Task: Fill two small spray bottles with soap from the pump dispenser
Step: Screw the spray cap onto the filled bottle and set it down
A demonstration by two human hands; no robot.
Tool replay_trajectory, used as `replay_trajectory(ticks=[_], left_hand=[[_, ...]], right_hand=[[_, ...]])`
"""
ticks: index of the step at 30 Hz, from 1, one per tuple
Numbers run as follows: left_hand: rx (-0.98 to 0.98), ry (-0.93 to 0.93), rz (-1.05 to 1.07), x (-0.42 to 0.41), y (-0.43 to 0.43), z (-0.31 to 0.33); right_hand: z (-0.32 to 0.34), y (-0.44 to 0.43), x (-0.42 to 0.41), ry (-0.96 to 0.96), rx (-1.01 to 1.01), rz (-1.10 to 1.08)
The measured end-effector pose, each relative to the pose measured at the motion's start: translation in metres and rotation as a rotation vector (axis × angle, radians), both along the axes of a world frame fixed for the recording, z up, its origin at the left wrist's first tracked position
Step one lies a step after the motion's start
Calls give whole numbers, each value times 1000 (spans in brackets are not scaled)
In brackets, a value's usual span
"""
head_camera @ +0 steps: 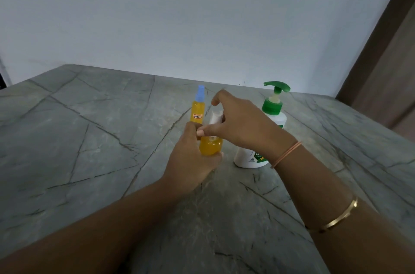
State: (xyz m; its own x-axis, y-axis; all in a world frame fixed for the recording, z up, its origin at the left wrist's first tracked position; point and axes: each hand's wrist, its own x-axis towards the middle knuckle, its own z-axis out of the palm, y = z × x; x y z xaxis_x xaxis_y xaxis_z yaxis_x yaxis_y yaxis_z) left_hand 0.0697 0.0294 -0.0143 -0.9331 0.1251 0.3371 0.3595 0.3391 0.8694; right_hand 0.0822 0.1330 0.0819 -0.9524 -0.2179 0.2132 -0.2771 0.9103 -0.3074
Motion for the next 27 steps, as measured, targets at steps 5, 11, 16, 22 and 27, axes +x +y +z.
replay_trajectory(ticks=[5,11,16,22,27], left_hand=[[23,-21,8,1,-1,0],[12,-19,5,2,-1,0],[-94,-37,41,3,0,2],[-102,16,-18,2,-3,3],[-84,-12,-135,-2,-9,6]], right_hand=[[7,2,-1,-47,16,57],[0,0,0,-19,-48,7],[-6,3,1,10,-142,26],[-33,-10,5,223,-257,-35],[-52,-7,2,50,-520,-57]])
